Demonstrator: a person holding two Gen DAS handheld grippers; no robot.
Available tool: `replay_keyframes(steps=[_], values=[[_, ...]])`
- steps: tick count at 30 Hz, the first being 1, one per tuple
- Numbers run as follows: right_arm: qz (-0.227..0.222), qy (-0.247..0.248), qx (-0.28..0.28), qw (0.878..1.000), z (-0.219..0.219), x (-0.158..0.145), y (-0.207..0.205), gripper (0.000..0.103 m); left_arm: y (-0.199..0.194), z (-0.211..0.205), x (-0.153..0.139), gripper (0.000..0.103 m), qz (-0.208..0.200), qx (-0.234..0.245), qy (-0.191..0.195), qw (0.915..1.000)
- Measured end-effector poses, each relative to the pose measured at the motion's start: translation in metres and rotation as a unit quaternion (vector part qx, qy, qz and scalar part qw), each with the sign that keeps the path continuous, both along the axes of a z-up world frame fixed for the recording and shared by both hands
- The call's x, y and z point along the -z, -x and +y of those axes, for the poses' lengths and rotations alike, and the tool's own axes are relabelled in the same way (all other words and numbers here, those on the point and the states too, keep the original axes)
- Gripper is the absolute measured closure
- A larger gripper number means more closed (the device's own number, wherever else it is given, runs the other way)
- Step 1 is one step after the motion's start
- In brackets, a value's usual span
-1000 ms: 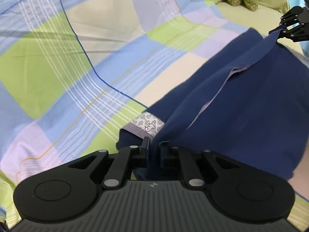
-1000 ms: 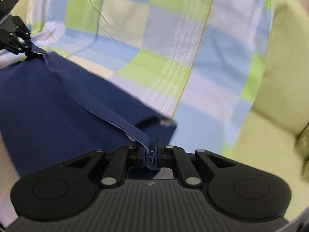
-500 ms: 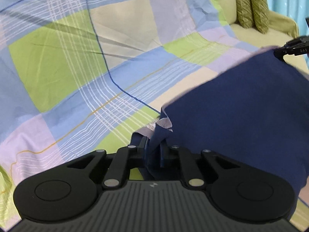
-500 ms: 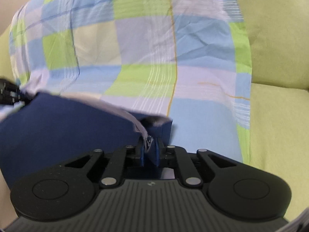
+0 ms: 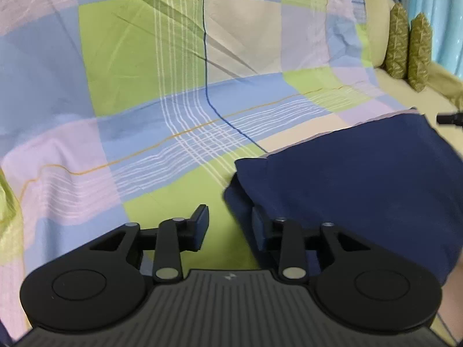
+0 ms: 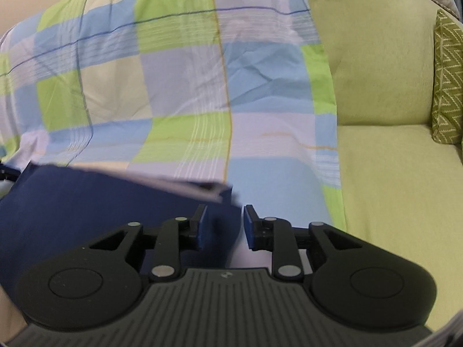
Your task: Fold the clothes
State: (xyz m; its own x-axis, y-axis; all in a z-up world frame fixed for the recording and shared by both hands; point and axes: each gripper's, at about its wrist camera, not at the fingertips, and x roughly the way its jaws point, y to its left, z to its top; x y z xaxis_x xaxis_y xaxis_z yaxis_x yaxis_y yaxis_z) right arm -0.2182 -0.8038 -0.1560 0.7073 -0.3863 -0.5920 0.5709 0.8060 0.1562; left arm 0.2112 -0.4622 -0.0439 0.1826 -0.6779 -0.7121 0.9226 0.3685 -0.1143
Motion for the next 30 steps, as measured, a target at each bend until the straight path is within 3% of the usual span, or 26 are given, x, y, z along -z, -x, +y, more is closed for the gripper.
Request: replay_keyframes(steps=[5, 7, 13, 20, 22, 23, 24, 25, 27, 30], values=[[-0.01, -0.036, 0.01, 0.999, 0.0, 0.016, 0.011, 0.071, -0.009, -0.007, -0.002, 0.062, 0.038, -0.002, 0.037, 0.9986], [-0.017, -0.043, 0.014, 0.999, -0.002, 0.018, 0.014, 0.07, -0.012, -0.006, -0.005, 0.054, 0.053, -0.007, 0.054, 0.9971], [-0.058, -0.073, 0.022, 0.995, -0.015, 0.019, 0.016, 0.065, -0.023, 0.005, -0.004, 0.048, 0.099, -0.025, 0.089, 0.9908], [-0.069, -0.12, 0.011, 0.99, -0.02, 0.03, 0.002, 0.064, -0.008, -0.014, 0.01, 0.048, 0.07, -0.006, 0.046, 0.9965], [-0.077, -0.129, 0.014, 0.988, -0.021, 0.031, 0.002, 0.064, -0.004, -0.016, 0.013, 0.053, 0.061, 0.001, 0.043, 0.9972], [-0.08, -0.133, 0.016, 0.988, -0.021, 0.032, 0.002, 0.064, -0.003, -0.016, 0.014, 0.061, 0.059, 0.005, 0.044, 0.9973], [-0.081, -0.136, 0.016, 0.987, -0.021, 0.033, 0.002, 0.065, -0.001, -0.016, 0.014, 0.091, 0.058, 0.009, 0.045, 0.9972], [-0.081, -0.136, 0.016, 0.987, -0.02, 0.033, 0.002, 0.067, 0.001, -0.015, 0.014, 0.095, 0.055, 0.015, 0.051, 0.9971], [-0.073, -0.124, 0.018, 0.989, -0.019, 0.033, 0.001, 0.088, 0.002, -0.012, 0.013, 0.099, 0.049, 0.019, 0.059, 0.9969], [-0.061, -0.115, 0.024, 0.991, -0.017, 0.029, -0.002, 0.098, 0.0, -0.003, 0.008, 0.101, 0.049, 0.013, 0.075, 0.9959]])
